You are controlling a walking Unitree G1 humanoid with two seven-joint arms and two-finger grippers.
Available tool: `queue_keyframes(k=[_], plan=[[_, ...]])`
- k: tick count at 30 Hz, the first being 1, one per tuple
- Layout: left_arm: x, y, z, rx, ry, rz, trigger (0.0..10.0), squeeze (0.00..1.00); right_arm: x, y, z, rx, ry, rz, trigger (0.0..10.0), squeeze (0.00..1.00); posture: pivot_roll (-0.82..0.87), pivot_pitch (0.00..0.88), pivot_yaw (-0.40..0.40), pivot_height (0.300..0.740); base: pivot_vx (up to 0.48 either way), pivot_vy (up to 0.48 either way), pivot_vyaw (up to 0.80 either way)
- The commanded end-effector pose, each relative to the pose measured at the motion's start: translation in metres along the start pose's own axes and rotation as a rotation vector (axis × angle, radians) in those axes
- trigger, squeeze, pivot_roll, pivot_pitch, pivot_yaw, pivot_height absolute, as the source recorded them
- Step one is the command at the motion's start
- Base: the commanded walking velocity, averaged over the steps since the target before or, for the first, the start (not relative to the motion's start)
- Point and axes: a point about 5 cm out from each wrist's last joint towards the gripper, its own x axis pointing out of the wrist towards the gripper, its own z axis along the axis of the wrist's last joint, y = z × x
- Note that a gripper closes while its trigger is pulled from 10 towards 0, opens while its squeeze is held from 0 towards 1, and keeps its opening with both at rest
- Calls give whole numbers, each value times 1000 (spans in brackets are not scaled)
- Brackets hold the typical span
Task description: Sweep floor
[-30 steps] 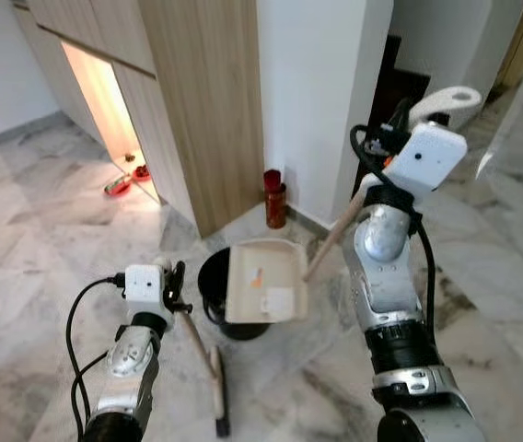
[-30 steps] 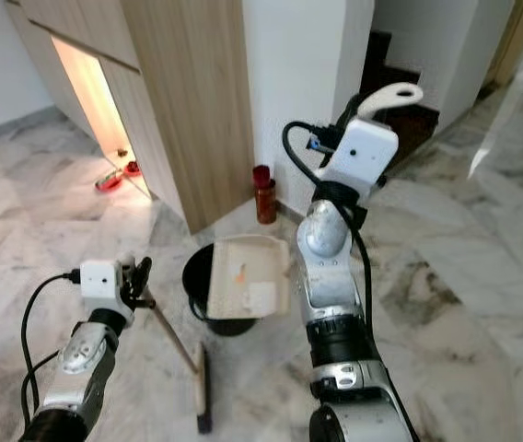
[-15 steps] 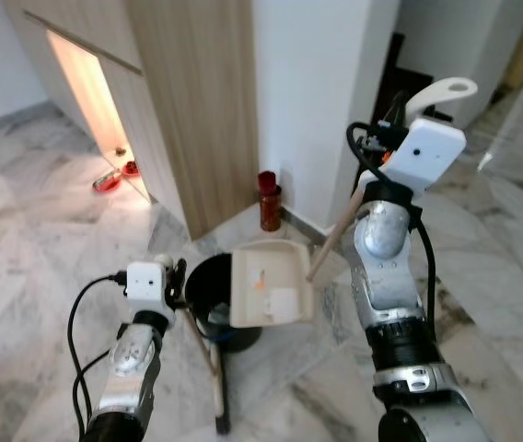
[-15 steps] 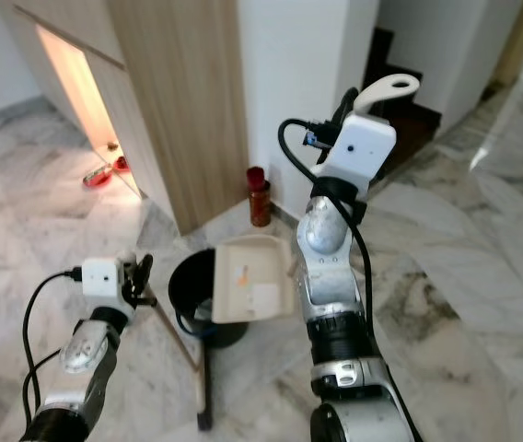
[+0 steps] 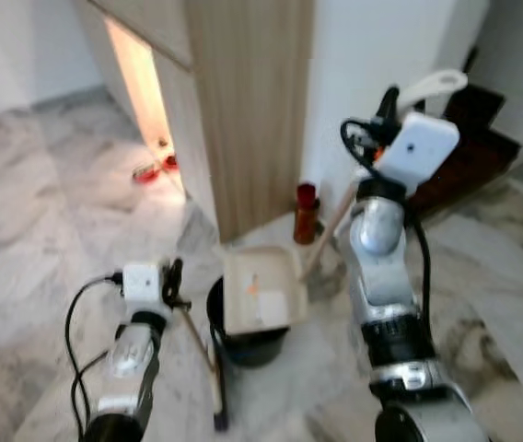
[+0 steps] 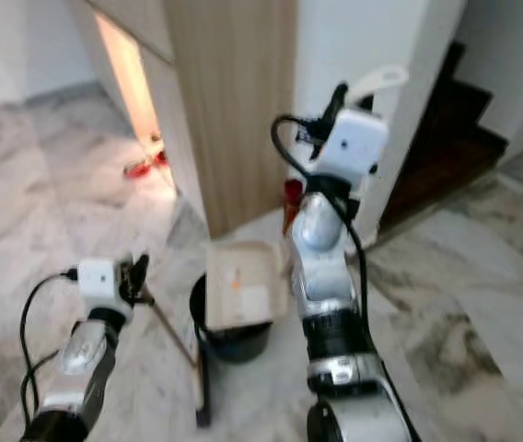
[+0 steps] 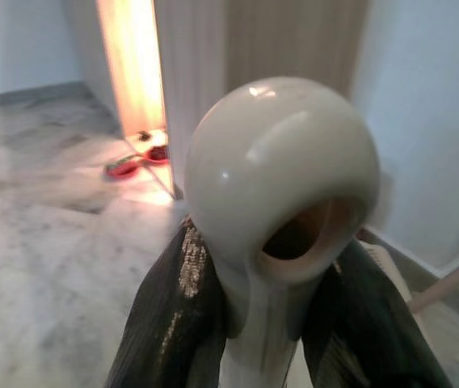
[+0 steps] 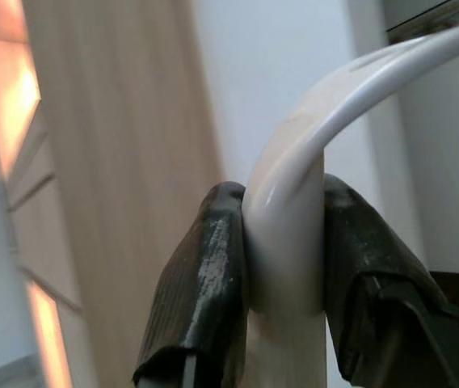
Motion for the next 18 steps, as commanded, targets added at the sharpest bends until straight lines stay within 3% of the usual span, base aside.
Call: queue_keyframes(k=[1,7,18], plan=[[3,-5,6,14,-28,-15,10000,0,8,-2,15,51,-62,-21,10000,0,3,0,31,740,307,0,0],[3,-5,5,8,-30,-10,10000,0,9,-2,15,55,-64,-15,10000,0,2,0,25,740,296,0,0],[2,-6,5,-1,-35,-7,10000,0,10,-1,16,57,-67,-9,10000,0,1,0,19,740,0,0,0]])
